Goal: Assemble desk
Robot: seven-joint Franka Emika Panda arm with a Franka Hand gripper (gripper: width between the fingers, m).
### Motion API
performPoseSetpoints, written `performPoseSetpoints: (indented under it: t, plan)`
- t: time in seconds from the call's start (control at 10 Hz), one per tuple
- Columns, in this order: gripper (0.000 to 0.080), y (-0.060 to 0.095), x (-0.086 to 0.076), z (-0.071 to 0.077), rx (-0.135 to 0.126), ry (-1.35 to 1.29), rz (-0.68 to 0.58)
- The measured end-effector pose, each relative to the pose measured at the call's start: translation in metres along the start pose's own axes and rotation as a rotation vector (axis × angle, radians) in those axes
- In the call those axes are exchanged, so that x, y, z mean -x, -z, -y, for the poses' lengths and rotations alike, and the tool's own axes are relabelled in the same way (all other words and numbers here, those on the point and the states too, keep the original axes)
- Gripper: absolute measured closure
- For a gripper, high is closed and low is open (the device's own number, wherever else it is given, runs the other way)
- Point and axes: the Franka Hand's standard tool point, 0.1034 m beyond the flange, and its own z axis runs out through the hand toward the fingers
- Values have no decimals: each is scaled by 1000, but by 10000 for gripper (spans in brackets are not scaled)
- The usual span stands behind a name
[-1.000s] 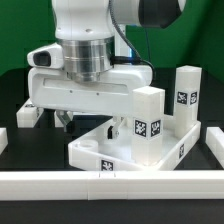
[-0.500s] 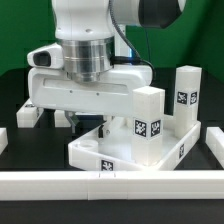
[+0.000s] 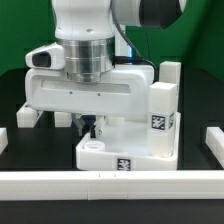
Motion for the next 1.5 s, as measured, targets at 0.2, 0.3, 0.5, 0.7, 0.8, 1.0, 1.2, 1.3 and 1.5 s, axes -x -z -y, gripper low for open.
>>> performPoseSetpoints:
  t: [0.2, 0.3, 0.5, 0.7, 0.8, 1.0, 1.2, 1.3, 1.5]
  plan:
    - [744, 1, -4, -6, 9, 182, -5]
    - [744, 1, -4, -7, 16, 232, -2]
    - [744, 3, -7, -6, 32, 356, 5]
    - [744, 14, -43, 30, 40, 446, 7]
    - [744, 16, -48, 45, 44, 521, 18]
    - [743, 16, -48, 50, 81, 675, 21]
    - [742, 16, -48, 46, 87, 796, 30]
    - [742, 16, -49, 45, 92, 874, 35]
    - [742, 33, -71, 55, 113, 1183, 10]
